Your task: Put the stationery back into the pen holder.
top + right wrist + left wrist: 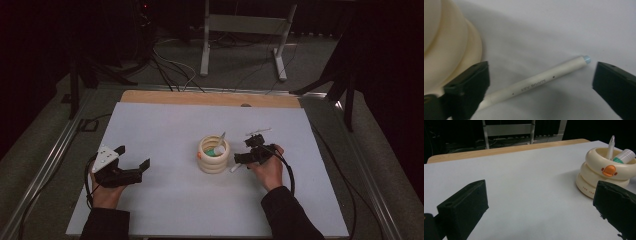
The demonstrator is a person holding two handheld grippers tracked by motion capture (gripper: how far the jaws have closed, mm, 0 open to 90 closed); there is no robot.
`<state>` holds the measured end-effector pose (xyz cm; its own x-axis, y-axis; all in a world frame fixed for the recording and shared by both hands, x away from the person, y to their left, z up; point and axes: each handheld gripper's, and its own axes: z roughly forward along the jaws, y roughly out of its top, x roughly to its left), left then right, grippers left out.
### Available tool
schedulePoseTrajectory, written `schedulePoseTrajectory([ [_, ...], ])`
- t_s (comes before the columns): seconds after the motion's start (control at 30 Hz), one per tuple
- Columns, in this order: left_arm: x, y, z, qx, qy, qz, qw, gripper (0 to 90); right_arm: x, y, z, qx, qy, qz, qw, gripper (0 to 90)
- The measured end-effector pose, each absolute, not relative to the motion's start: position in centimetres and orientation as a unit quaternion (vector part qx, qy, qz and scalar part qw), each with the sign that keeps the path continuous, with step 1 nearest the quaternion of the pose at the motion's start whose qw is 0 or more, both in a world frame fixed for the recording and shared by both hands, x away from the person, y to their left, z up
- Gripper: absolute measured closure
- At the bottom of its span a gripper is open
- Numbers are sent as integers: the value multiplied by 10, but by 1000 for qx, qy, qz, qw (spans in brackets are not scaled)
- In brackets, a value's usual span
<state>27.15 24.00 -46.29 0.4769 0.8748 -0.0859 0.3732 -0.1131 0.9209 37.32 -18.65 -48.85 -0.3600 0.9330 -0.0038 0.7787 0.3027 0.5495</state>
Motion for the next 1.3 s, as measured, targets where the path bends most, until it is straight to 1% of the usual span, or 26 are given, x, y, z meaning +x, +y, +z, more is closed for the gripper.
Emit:
schedulePoseTrajectory([
  [0.1, 272, 240, -463, 702, 445, 253, 496, 2, 374, -186, -492, 547, 791, 225, 159, 75],
  [0.23, 272, 240, -463, 701, 445, 253, 496, 2, 377, -186, -497, 556, 791, 214, 143, 194],
  [0.33, 272, 240, -463, 702, 445, 252, 496, 2, 379, -186, -502, 559, 793, 209, 122, 410],
  [0.37, 272, 240, -463, 702, 445, 253, 496, 2, 380, -184, -503, 557, 796, 199, 129, 473],
  [0.4, 272, 240, -463, 702, 445, 253, 496, 2, 380, -183, -502, 551, 800, 194, 136, 511],
  [0.43, 271, 240, -463, 702, 445, 252, 496, 2, 380, -183, -501, 547, 804, 192, 134, 579],
  [0.5, 271, 240, -463, 702, 445, 252, 496, 2, 380, -183, -500, 544, 806, 191, 130, 579],
  [0.53, 271, 240, -463, 702, 445, 252, 496, 2, 380, -183, -500, 544, 806, 191, 130, 672],
  [0.57, 271, 240, -463, 700, 445, 253, 498, 2, 380, -183, -500, 544, 806, 191, 130, 672],
  [0.6, 271, 240, -463, 700, 445, 253, 498, 2, 382, -187, -499, 536, 814, 189, 120, 789],
  [0.7, 271, 240, -463, 702, 445, 253, 495, 2, 383, -188, -498, 531, 819, 185, 114, 792],
  [0.8, 271, 240, -463, 701, 446, 253, 497, 2, 383, -182, -497, 510, 836, 161, 124, 794],
  [0.9, 271, 241, -463, 700, 446, 253, 497, 2, 384, -181, -496, 505, 840, 154, 125, 795],
  [0.97, 271, 241, -463, 700, 446, 253, 497, 2, 384, -181, -496, 503, 842, 153, 123, 795],
  [1.1, 271, 241, -463, 702, 445, 253, 495, 2, 386, -186, -494, 505, 842, 158, 104, 796],
  [1.3, 271, 240, -463, 702, 446, 253, 494, 2, 384, -191, -491, 505, 840, 171, 102, 796],
])
